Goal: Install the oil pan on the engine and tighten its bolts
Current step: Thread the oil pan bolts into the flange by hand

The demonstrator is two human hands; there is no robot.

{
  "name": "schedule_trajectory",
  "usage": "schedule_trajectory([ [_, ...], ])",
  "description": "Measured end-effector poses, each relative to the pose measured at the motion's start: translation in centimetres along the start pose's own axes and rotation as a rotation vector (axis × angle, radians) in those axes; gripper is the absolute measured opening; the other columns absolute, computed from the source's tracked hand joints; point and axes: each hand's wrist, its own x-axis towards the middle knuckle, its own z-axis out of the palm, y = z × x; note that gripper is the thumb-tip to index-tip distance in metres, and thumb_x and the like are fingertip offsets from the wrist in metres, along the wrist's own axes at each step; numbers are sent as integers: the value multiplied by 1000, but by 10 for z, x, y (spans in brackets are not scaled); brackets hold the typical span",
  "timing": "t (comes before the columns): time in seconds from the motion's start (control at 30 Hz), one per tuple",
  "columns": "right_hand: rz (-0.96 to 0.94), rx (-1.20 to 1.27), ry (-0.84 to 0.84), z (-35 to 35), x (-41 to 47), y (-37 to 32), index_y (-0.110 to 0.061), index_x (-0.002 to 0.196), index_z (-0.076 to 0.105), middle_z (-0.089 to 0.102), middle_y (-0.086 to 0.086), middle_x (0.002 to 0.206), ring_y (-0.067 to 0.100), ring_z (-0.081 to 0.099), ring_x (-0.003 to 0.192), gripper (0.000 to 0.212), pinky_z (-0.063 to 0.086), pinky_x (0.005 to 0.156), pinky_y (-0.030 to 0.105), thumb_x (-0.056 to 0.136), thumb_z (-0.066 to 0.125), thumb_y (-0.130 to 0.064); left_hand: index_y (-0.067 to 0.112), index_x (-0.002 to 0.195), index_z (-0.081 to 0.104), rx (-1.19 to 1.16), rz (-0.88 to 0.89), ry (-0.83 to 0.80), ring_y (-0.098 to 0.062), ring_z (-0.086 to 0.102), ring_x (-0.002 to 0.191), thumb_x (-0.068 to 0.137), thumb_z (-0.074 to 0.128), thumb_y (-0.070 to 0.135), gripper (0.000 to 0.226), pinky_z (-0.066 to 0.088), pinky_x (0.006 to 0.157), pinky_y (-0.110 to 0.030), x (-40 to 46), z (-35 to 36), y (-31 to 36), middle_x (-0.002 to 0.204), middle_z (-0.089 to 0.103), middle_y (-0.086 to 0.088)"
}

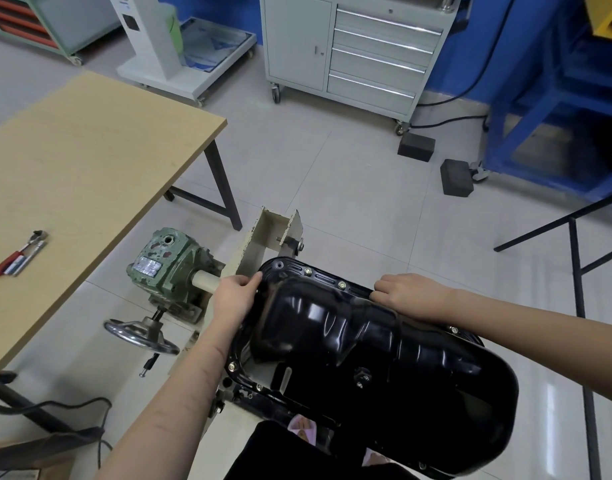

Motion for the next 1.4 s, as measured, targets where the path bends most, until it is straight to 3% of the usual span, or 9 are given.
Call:
schedule_trajectory([
  [0.47,2,-41,-19,1,3,0,-6,119,43,48,11,120,22,45,112,27,38,90,34,98,26,-9,15,50,48,3,-1,9,-21,46,54,89,55,38,45,33,52,-27,-2,0,1,49,46,-3],
  [0.67,54,-4,-49,-2,5,-4,-5,117,42,51,12,116,24,48,109,26,40,85,35,95,29,-6,15,50,48,-4,-1,16,-16,44,51,89,55,37,45,30,47,-24,-2,0,1,48,46,-1],
  [0.9,-10,23,-64,-8,4,-1,-8,118,44,44,12,119,23,43,111,25,39,79,35,96,32,-11,16,49,48,-1,4,17,-14,44,50,89,55,36,46,31,47,-24,-2,1,1,48,46,-2],
  [1.4,23,-44,-25,-3,6,-3,-5,119,43,46,12,120,24,45,111,28,40,86,34,96,26,-6,13,52,48,9,14,14,-17,42,49,89,54,38,46,31,49,-26,-1,1,0,48,44,-3],
])
